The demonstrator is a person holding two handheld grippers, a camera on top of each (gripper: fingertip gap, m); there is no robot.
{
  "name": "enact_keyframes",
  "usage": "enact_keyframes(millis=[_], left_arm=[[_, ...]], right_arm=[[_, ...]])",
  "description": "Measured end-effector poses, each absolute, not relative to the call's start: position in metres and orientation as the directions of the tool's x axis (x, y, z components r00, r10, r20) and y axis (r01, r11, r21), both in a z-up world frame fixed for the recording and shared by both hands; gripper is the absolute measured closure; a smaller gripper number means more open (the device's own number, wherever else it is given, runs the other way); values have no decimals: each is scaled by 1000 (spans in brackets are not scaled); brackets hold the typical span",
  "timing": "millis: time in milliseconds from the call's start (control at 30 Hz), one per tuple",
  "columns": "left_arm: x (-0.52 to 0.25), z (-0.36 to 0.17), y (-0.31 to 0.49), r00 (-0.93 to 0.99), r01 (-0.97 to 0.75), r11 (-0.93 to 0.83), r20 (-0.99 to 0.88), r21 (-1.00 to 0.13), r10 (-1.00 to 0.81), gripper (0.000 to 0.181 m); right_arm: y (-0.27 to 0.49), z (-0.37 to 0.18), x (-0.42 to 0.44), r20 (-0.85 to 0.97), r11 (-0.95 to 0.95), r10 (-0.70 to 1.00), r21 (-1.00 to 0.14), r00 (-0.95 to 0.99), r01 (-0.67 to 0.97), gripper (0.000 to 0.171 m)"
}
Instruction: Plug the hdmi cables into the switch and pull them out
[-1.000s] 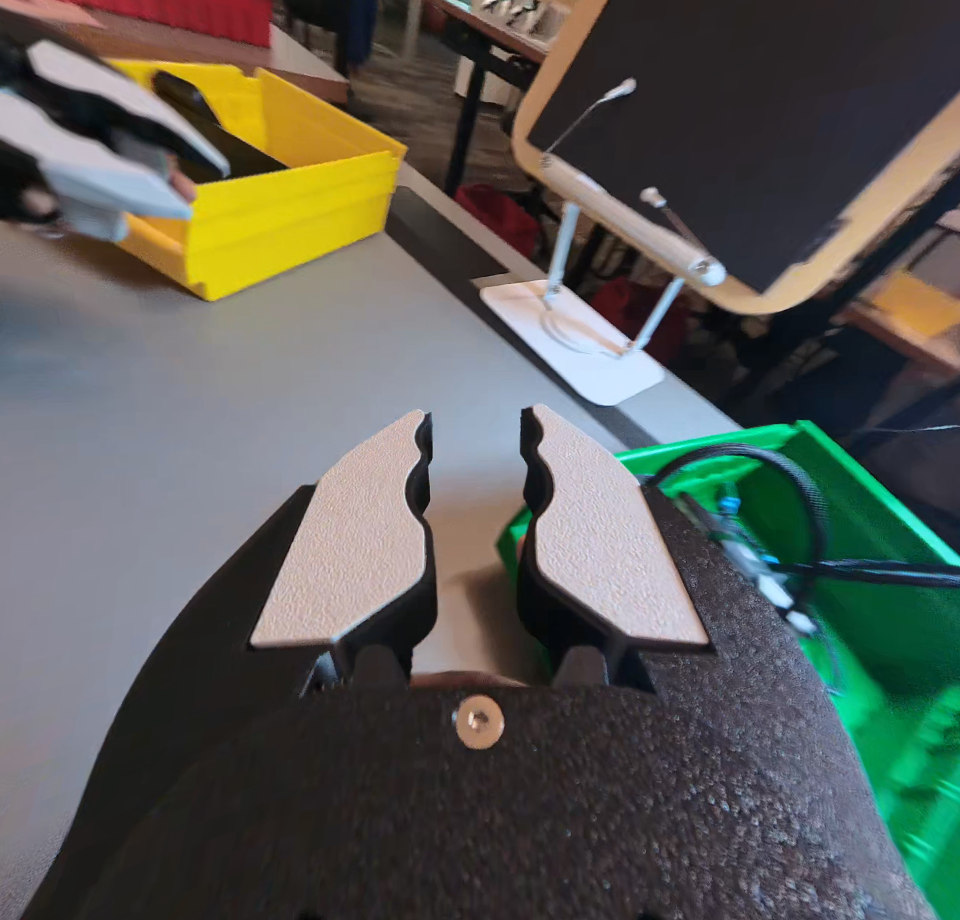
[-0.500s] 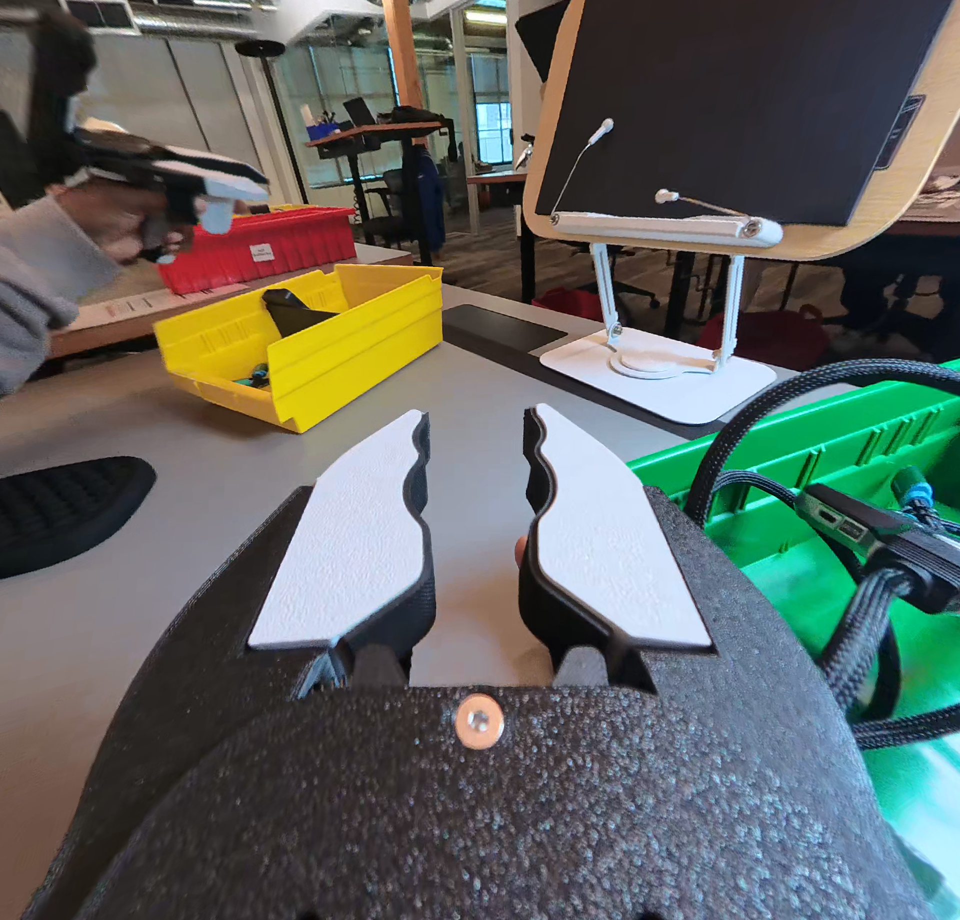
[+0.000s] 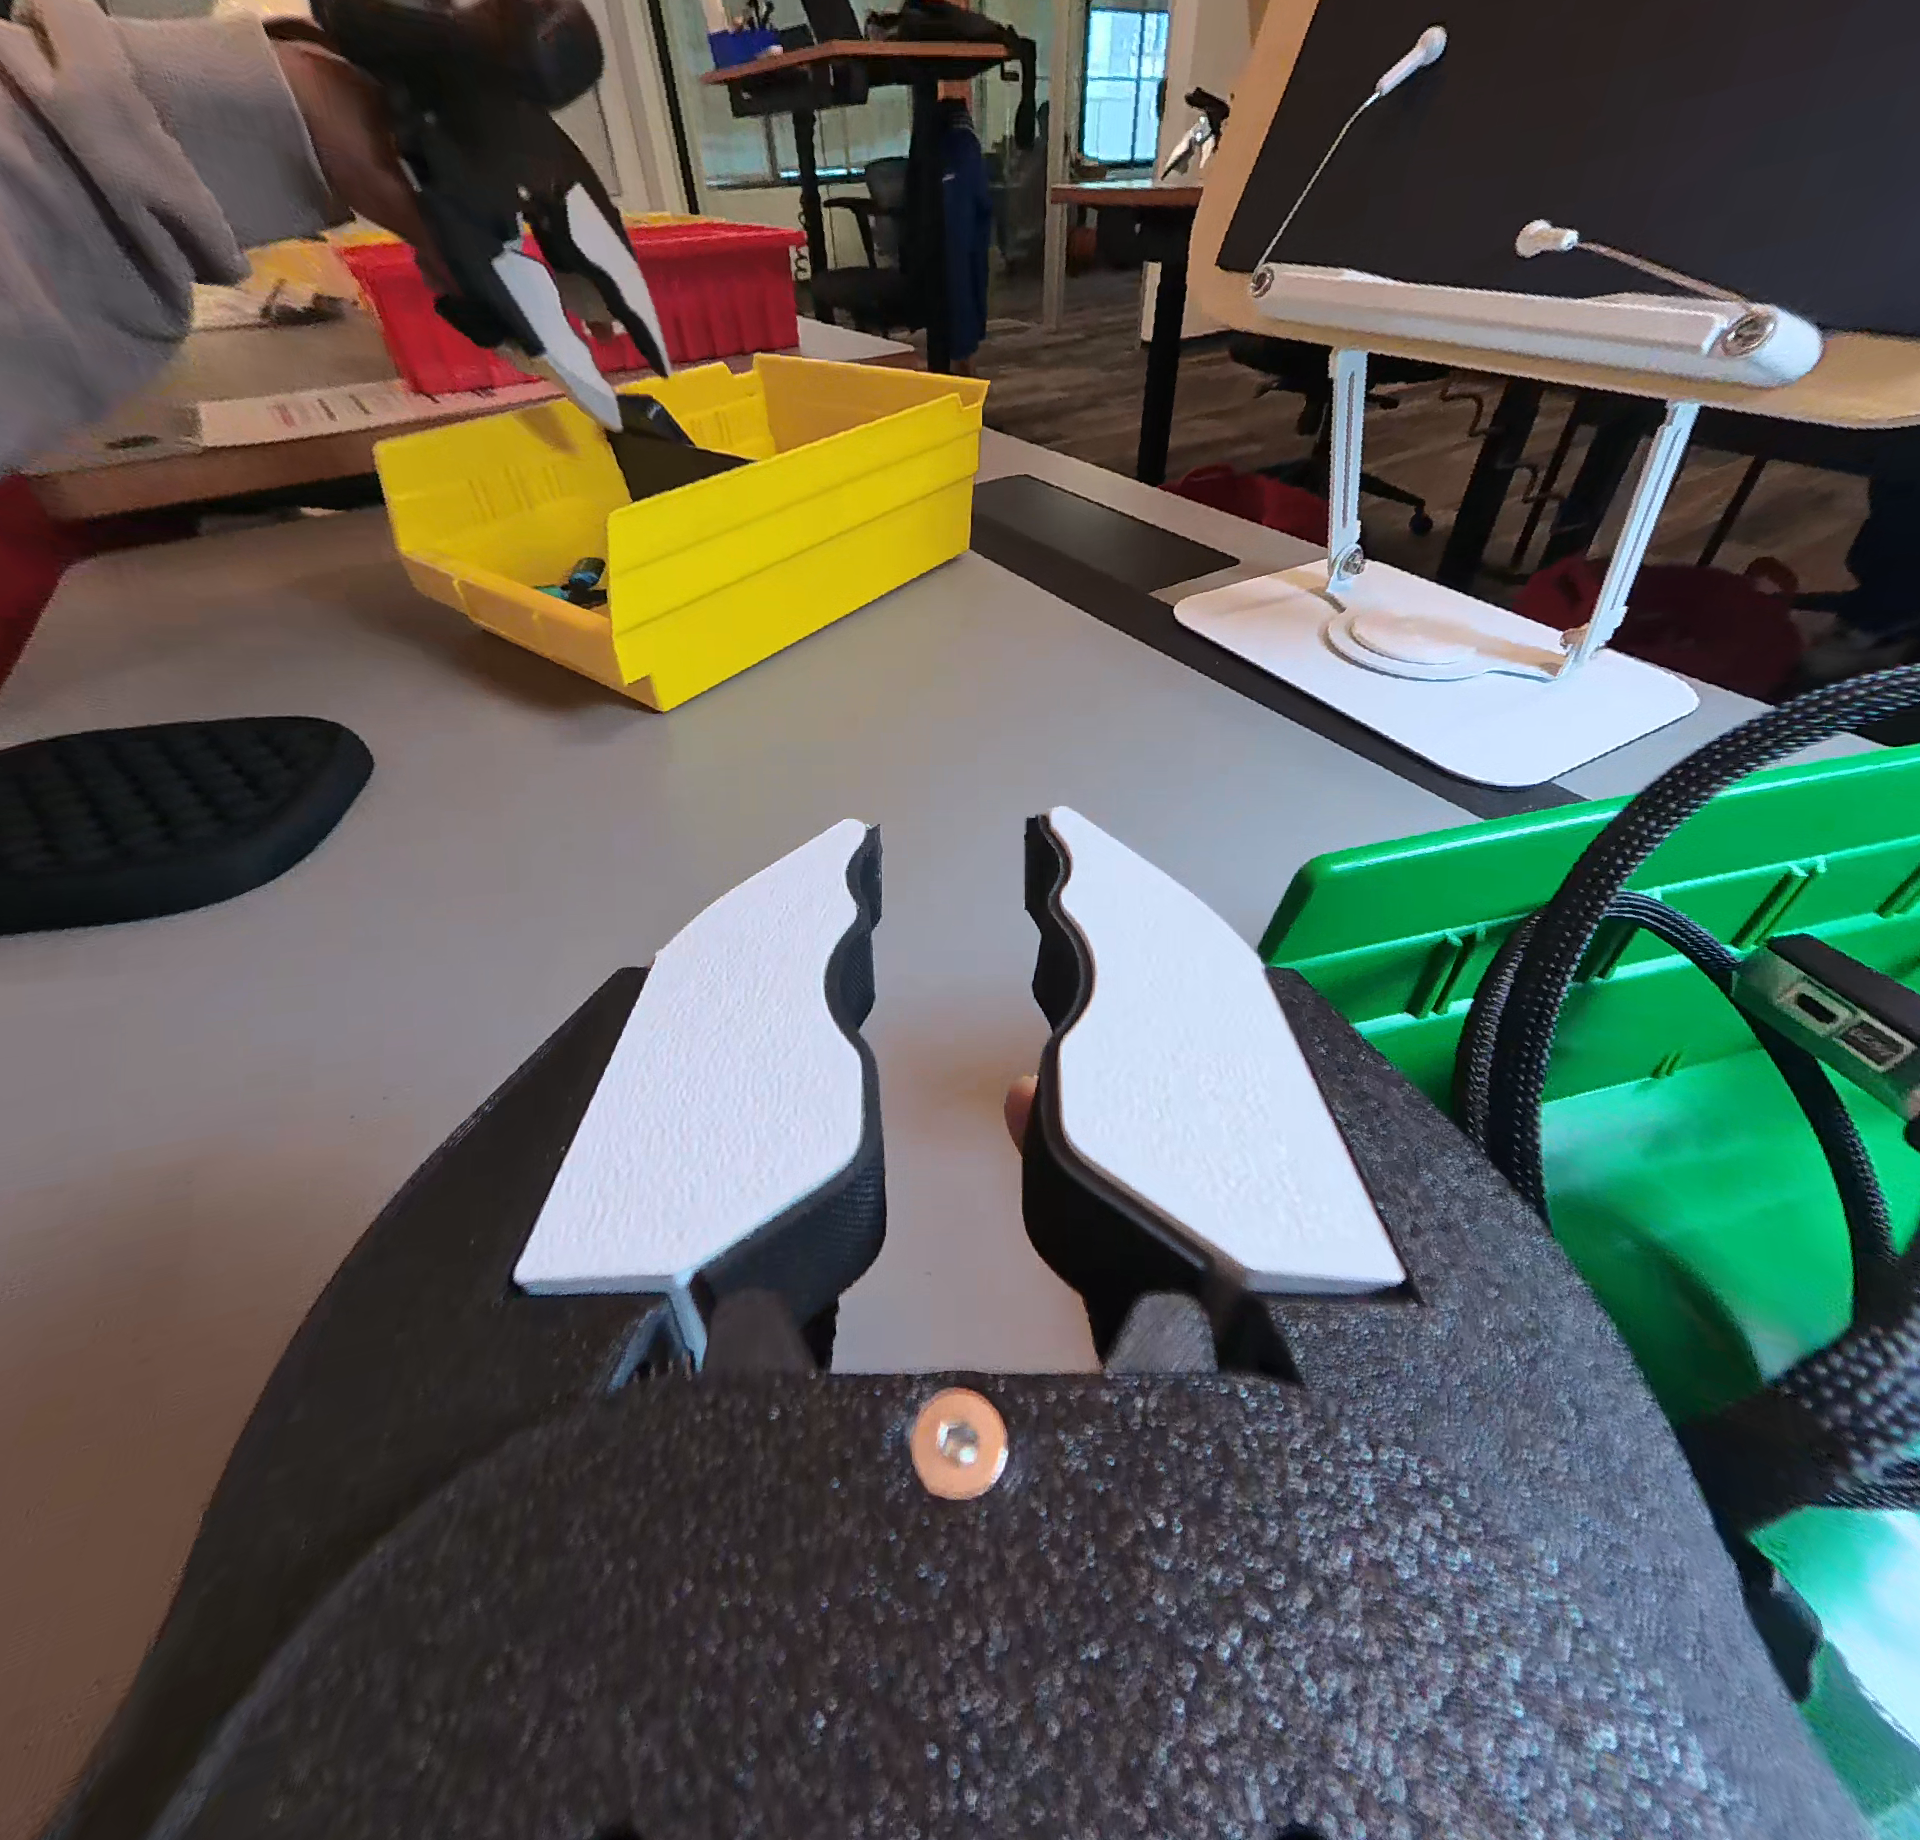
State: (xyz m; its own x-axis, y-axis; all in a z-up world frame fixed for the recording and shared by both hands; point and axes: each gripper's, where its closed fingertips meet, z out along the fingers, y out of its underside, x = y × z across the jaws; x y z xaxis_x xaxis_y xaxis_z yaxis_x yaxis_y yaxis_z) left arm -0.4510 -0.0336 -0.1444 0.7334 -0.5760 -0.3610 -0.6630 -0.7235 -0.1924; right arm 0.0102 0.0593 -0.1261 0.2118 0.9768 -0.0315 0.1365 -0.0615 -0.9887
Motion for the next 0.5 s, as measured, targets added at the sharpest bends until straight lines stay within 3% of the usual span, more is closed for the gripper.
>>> enact_keyframes(millis=[33, 100, 133, 333, 500], left_arm=[[-457, -148, -35, 702, -685, -714, -398, -149, -590, 139], [-462, -155, -38, 667, -710, -697, -414, -100, -620, 164], [-463, -155, -37, 651, -722, -685, -431, -96, -625, 166], [-461, -142, -34, 578, -770, -634, -494, -67, -650, 167], [-462, -95, -21, 503, -791, -605, -660, -92, -558, 167]], right_arm=[[59, -127, 9, -42, -70, 978, -988, 202, 135, 144], [57, -128, 6, -54, -81, 980, -987, 189, 136, 145], [56, -129, 6, -50, -77, 981, -987, 186, 141, 146], [56, -129, 10, -38, -68, 980, -987, 194, 146, 148], [56, -130, 9, -54, -81, 981, -987, 185, 141, 148]])
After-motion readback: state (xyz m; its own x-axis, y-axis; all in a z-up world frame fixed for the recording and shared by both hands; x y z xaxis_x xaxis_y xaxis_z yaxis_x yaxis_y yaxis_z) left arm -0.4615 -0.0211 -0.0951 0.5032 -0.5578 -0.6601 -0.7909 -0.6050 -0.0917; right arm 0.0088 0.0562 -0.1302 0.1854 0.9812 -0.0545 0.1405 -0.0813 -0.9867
